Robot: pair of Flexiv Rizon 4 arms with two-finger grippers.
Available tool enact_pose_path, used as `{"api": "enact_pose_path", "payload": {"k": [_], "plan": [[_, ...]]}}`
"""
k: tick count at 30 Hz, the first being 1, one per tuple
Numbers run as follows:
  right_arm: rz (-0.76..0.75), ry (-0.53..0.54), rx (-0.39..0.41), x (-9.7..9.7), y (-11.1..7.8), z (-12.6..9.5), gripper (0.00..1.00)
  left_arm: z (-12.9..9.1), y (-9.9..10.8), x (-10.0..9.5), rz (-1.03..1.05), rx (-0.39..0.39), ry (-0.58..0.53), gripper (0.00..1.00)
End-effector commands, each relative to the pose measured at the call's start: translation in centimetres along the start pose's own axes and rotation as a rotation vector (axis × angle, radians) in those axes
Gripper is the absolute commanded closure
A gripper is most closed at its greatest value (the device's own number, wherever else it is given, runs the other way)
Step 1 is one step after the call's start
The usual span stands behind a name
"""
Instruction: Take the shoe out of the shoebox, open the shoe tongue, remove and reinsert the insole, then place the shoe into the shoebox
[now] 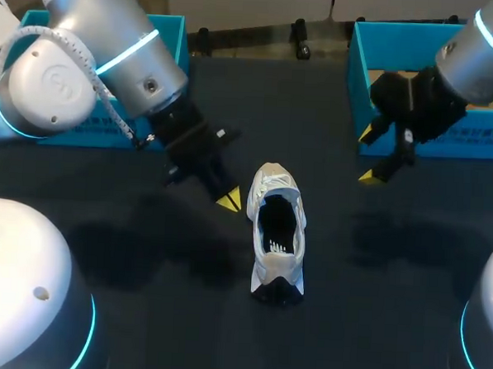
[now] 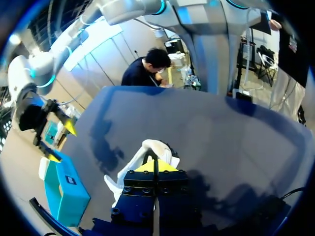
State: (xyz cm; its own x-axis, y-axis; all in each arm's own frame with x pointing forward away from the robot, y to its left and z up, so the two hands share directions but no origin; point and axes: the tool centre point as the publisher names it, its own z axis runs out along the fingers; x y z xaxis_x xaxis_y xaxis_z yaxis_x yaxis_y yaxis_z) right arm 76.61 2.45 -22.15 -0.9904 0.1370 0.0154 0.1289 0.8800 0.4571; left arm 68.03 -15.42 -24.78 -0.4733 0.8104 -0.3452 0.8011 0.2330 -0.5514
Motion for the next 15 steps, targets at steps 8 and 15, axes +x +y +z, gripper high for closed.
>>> {"api": "enact_pose_path", "payload": {"k": [8, 15], "plan": [[0.008, 0.001, 0.079, -0.3, -0.4, -6.6, 0.0, -1.1, -0.5, -1.0, 0.092, 0.002, 0.217, 1.0], [0.006, 0.007, 0.129, -0.1, -1.1, -9.0, 0.0, -1.1, -0.1, -1.3, 0.161, -0.04, 0.364, 1.0]]}}
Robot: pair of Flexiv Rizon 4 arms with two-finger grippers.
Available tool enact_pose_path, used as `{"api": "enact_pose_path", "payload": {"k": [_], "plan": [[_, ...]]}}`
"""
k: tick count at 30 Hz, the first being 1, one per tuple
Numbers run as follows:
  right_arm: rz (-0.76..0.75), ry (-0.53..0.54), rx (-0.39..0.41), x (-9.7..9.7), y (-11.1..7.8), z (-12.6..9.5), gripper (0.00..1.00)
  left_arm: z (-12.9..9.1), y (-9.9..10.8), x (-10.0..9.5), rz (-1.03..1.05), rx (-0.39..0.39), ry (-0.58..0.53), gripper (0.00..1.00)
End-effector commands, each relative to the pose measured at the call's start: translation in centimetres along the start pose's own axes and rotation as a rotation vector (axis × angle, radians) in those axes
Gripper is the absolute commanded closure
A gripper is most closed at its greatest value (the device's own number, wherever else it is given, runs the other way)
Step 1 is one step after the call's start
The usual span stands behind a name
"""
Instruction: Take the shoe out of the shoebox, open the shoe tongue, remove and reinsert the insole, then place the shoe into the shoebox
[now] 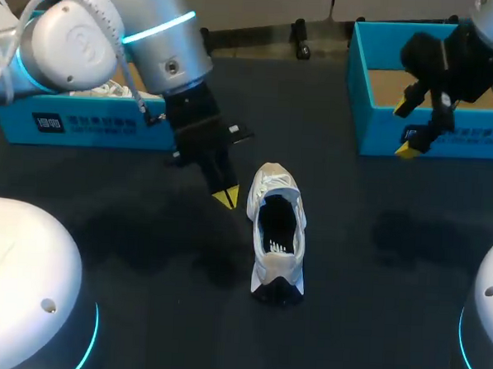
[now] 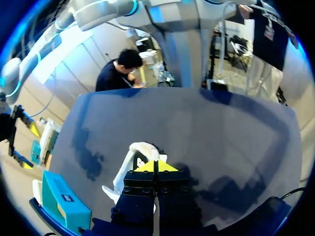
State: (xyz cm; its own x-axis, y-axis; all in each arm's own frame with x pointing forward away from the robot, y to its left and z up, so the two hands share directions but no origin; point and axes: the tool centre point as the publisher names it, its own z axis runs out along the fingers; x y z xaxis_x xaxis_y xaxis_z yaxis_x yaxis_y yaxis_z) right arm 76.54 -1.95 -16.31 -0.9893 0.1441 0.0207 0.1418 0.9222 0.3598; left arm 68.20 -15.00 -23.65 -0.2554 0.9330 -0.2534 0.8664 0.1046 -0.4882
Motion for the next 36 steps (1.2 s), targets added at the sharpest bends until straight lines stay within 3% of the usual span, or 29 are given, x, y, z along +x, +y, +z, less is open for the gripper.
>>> {"api": "enact_pose_path", "payload": {"k": [1, 7, 20, 25, 36], "plan": [[-0.003, 0.006, 0.033, 0.4, -0.2, -2.0, 0.0, -0.2, 0.6, -1.3, 0.012, -0.015, 0.16, 1.0], [0.004, 0.002, 0.074, 0.6, -0.6, -3.3, 0.0, 0.0, 1.2, -1.8, 0.032, -0.044, 0.194, 1.0], [0.004, 0.002, 0.074, 0.6, -0.6, -3.3, 0.0, 0.4, 3.5, -4.2, 0.103, -0.138, 0.238, 1.0], [0.004, 0.002, 0.074, 0.6, -0.6, -3.3, 0.0, 2.0, 3.9, -5.0, 0.13, -0.133, 0.245, 1.0], [0.004, 0.002, 0.074, 0.6, -0.6, -3.3, 0.0, 6.2, 3.9, -5.6, 0.183, -0.203, 0.292, 1.0]]}}
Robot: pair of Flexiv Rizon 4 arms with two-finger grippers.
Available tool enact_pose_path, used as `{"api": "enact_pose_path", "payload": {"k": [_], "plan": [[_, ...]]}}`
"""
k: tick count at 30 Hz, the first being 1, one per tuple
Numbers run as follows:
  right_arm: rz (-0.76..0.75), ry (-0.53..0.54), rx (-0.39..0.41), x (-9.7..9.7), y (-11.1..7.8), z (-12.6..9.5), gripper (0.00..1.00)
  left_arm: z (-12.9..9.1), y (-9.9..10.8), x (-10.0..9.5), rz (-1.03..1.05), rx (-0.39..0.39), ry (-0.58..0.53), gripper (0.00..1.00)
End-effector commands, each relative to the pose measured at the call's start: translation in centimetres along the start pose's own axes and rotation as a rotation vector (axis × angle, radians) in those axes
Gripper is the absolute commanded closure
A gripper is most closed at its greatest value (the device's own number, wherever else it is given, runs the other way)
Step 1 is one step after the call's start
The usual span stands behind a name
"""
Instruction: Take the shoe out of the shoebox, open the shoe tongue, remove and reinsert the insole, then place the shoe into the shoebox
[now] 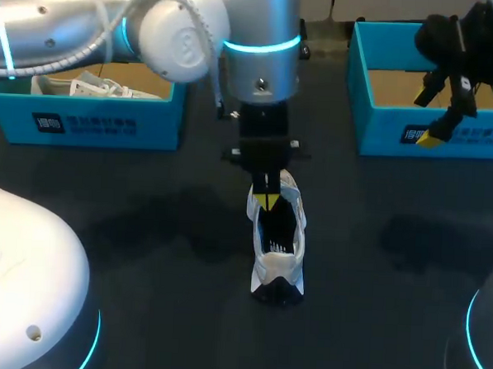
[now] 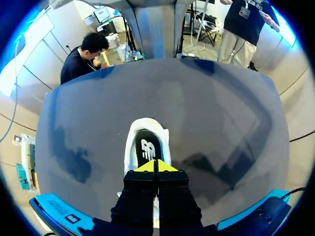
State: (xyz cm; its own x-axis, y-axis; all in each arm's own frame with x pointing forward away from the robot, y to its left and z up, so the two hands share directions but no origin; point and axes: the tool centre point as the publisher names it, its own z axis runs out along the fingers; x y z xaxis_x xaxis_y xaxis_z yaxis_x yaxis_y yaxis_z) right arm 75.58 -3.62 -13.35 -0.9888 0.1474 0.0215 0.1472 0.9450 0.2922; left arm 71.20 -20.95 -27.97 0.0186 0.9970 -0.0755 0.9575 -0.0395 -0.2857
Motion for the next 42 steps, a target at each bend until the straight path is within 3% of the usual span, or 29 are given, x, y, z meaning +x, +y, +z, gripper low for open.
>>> {"api": "enact_pose_path", "payload": {"k": [1, 12, 42], "plan": [[0.0, 0.003, 0.003, -0.2, 0.1, 0.1, 0.0, 2.0, -0.5, -1.0, -0.005, -0.023, 0.02, 1.0], [0.0, 0.003, 0.003, -0.2, 0.1, 0.1, 0.0, 5.5, 0.1, -1.6, 0.001, -0.115, 0.011, 1.0], [0.0, 0.003, 0.003, -0.2, 0.1, 0.1, 0.0, 13.0, 2.8, -1.6, -0.037, -0.213, 0.033, 1.0]]}}
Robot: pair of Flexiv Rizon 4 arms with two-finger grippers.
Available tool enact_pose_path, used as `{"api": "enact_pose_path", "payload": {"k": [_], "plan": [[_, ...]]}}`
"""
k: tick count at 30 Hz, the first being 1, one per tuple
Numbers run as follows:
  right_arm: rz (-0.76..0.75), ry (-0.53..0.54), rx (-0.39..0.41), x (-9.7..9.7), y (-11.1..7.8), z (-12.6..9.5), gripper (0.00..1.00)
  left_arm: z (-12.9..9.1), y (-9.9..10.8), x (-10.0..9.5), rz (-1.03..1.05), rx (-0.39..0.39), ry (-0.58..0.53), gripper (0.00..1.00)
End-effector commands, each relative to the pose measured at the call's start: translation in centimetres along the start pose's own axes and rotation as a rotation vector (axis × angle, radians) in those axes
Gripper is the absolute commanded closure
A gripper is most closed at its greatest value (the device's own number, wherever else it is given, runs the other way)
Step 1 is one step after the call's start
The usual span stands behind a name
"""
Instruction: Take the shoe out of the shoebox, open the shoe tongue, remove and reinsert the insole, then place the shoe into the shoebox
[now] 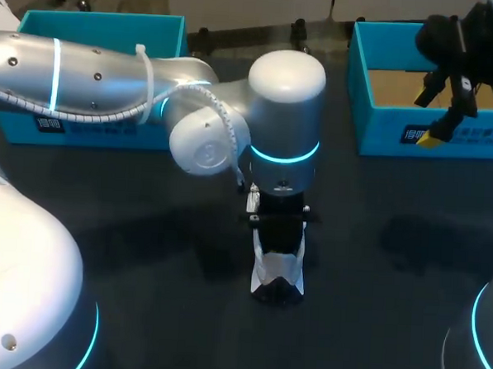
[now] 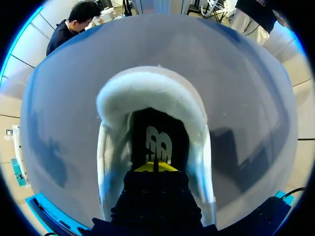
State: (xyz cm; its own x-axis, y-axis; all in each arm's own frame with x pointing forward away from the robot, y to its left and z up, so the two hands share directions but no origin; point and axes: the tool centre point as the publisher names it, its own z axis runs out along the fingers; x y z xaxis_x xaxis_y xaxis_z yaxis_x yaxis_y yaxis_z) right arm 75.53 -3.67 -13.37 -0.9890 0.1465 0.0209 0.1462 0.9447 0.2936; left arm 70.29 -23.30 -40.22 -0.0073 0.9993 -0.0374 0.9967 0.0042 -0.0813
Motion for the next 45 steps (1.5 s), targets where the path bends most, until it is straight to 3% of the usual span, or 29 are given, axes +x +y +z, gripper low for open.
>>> {"api": "enact_pose_path", "payload": {"k": [1, 5, 17, 35, 37, 38, 45], "plan": [[0.001, 0.003, 0.004, -0.2, 0.1, 0.1, 0.0, 0.9, -0.1, -0.1, -0.01, 0.002, 0.0, 1.0], [0.001, 0.003, 0.004, -0.2, 0.1, 0.1, 0.0, 1.1, -0.1, 0.2, -0.019, 0.012, 0.001, 1.0], [0.001, 0.003, 0.004, -0.2, 0.1, 0.1, 0.0, -1.7, -0.7, 0.4, -0.025, 0.015, -0.013, 1.0], [0.001, 0.003, 0.004, -0.2, 0.1, 0.1, 0.0, 0.9, -3.1, -0.5, 0.008, 0.067, -0.007, 1.0], [0.001, 0.003, 0.004, -0.2, 0.1, 0.1, 0.0, 1.4, -3.1, -0.4, 0.004, 0.061, -0.001, 1.0], [0.001, 0.003, 0.004, -0.2, 0.1, 0.1, 0.0, 1.8, -3.2, -0.3, 0.014, 0.01, 0.014, 1.0], [0.001, 0.003, 0.004, -0.2, 0.1, 0.1, 0.0, 1.4, -3.3, 0.2, 0.013, 0.009, 0.019, 1.0]]}}
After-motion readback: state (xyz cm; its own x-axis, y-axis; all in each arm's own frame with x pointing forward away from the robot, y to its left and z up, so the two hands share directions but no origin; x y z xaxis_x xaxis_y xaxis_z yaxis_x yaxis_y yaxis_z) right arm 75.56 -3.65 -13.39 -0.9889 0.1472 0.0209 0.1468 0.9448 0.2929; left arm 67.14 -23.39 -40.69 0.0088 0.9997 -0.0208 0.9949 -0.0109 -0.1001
